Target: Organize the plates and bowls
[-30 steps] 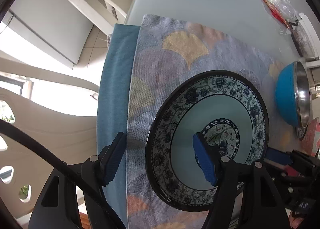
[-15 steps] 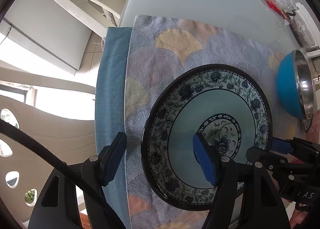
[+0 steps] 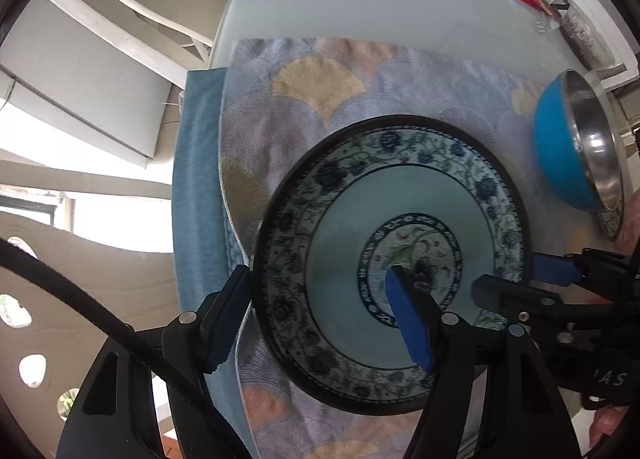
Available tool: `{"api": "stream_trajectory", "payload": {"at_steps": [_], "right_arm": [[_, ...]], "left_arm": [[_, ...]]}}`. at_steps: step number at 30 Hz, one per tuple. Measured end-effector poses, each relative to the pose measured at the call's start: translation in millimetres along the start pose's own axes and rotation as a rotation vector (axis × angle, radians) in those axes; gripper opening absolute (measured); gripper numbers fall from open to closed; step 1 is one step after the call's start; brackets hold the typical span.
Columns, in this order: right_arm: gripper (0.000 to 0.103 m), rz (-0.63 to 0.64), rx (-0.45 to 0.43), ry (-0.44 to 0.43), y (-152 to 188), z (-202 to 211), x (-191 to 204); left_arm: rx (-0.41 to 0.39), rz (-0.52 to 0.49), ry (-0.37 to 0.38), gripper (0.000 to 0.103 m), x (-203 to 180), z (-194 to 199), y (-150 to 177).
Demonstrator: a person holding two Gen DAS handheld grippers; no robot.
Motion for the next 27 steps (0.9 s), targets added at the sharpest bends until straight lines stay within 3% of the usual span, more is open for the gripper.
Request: {"api": "stream_trajectory", "payload": {"at_steps": [27], "right_arm": [[0.051,0.016,-0.012,-0.035,4,16,-2]], "left_arm": [[-0.03,-0.013,-0.004,0.066,-4,14,1]]}}
Point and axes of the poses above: each gripper's, at about its wrist camera, not at the fingertips, and z roughly against the way its jaws point, x to its left, y to its underside, the point moved 3 cm from there along -z, roughly the way its jaws point, and after that the axes turned 10 degrees about y, right-handed, at the moved point
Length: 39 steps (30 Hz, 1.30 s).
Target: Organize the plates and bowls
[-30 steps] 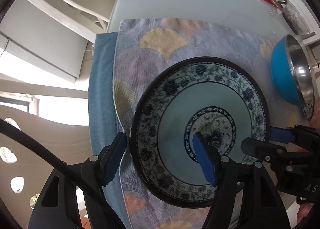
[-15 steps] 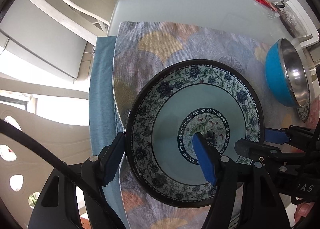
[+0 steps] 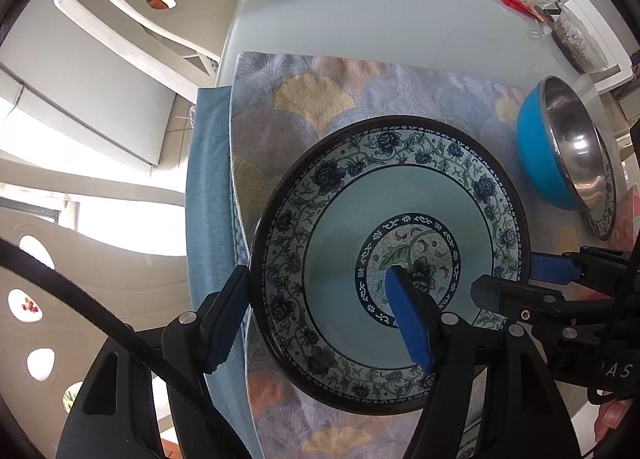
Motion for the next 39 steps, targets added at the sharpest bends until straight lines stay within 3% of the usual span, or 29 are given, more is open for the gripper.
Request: {"api": "stream_trajectory", "payload": {"at_steps": [23,39], "right_arm": [[0.052,0.022,-0.063,-0.016,20,43,-1],[0.052,0.034,-0.09,-0.004,61,75,-10]], "left_arm": [[-0.045,-0.001,-0.007,0.066,-17,30,14],[-0.074,-0.01,-0.024,0.066,-49,55,46]]}}
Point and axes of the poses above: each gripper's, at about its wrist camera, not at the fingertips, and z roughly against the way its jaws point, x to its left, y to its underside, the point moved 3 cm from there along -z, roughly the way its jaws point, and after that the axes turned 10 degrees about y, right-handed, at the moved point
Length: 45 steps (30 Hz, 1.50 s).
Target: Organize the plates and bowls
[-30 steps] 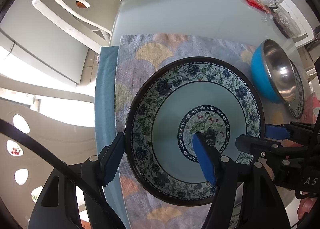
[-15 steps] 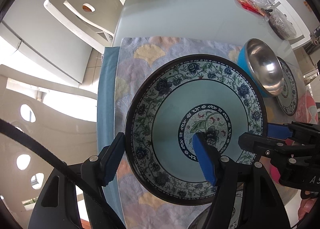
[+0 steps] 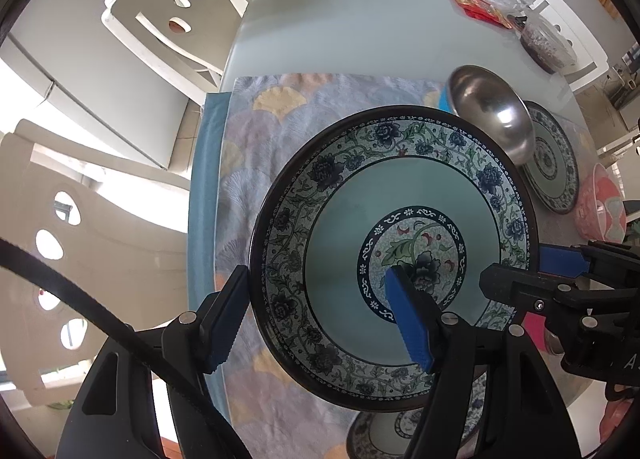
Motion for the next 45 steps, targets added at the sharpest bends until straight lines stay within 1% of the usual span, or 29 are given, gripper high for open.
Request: {"api": "stream_trajectory", "payload": {"at_steps": [2,12,24,39,45], "right_arm": [[0.052,0.0,0.0,0.001,0,0,0],[0.052,0.009,0.015,0.0,31,12,-11],[0.052,0.025,0.033,0.008,56,20,-19],[0.052,0.058,0.066,0.007,82,16,-13],[0.052,0.076,0.081,0.013,92,12,-9]], "left_arm": [[0.0,0.002,0.0,0.066,-4,2,4],[0.001,0.027,0.002,0.066,-23,9,30],[0.01,0.043,0.004,0.066,-39,10,56],[0.026,0.07,0.004,0.066,-41,11,90],[0.038,0.1,0.013,0.066,-37,9,103]]}}
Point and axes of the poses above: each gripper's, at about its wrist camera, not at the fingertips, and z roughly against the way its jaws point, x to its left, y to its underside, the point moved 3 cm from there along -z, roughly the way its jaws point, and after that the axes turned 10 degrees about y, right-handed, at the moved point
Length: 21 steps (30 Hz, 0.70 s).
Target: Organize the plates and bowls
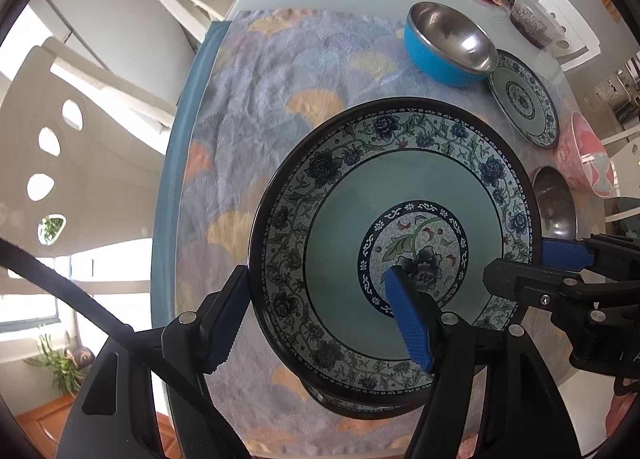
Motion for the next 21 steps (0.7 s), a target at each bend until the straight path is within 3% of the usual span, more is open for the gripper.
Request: {"api": "stream_trajectory", "payload": {"at_steps": [21], "right_arm": [[0.052,0.001,0.098,0.012,32,-33,-6]], "left_arm": [[0.073,0.033,0.02,0.066,1,-25,42]]}}
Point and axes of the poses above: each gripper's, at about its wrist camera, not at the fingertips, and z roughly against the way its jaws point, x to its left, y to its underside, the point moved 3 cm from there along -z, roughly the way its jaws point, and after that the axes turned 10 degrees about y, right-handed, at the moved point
